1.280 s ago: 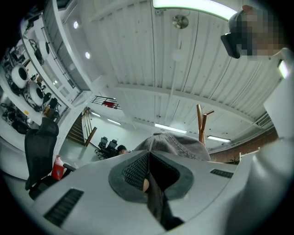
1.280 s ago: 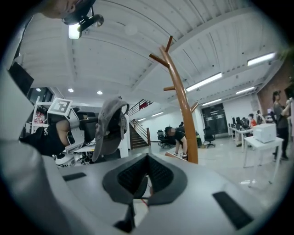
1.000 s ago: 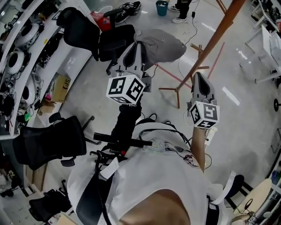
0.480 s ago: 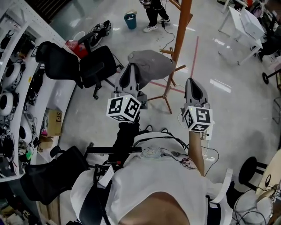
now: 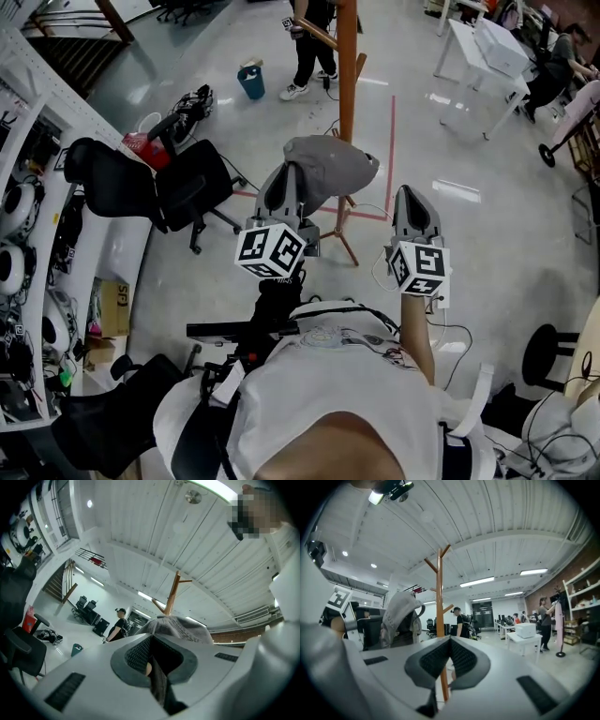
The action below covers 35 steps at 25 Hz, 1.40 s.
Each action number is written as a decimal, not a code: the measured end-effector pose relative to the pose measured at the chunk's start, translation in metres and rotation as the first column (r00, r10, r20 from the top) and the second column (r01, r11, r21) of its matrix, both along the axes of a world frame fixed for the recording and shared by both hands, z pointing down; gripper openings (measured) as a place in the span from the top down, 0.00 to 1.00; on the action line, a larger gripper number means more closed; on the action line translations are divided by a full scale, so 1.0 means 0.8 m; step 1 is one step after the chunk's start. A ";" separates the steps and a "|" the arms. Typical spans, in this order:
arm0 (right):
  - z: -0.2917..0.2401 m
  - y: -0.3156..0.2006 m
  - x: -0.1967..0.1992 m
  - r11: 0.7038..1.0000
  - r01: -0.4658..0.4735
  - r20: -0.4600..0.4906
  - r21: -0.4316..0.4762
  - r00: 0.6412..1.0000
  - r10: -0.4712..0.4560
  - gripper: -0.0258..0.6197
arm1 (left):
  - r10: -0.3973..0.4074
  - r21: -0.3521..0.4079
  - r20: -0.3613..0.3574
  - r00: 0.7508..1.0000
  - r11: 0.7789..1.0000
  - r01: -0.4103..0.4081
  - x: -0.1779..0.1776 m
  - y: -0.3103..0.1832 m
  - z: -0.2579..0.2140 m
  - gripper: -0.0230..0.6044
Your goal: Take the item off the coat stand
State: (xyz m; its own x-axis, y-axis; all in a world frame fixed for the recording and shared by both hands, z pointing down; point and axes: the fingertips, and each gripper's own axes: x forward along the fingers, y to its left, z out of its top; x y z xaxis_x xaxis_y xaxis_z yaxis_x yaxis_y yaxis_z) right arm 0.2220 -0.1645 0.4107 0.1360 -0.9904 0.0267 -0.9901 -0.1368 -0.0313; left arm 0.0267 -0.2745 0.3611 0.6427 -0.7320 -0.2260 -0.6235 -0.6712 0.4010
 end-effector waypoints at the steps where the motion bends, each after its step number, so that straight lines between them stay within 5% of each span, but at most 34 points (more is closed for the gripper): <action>1: -0.001 0.003 0.005 1.000 -0.010 0.001 0.003 1.000 0.010 0.95 | 0.007 0.001 0.000 1.000 1.000 -0.007 0.004 0.002 -0.001 0.94; 35: 0.005 -0.007 0.018 1.000 -0.022 -0.013 -0.009 1.000 0.022 0.95 | 0.030 -0.006 0.023 0.999 1.000 -0.030 0.025 -0.009 0.004 0.94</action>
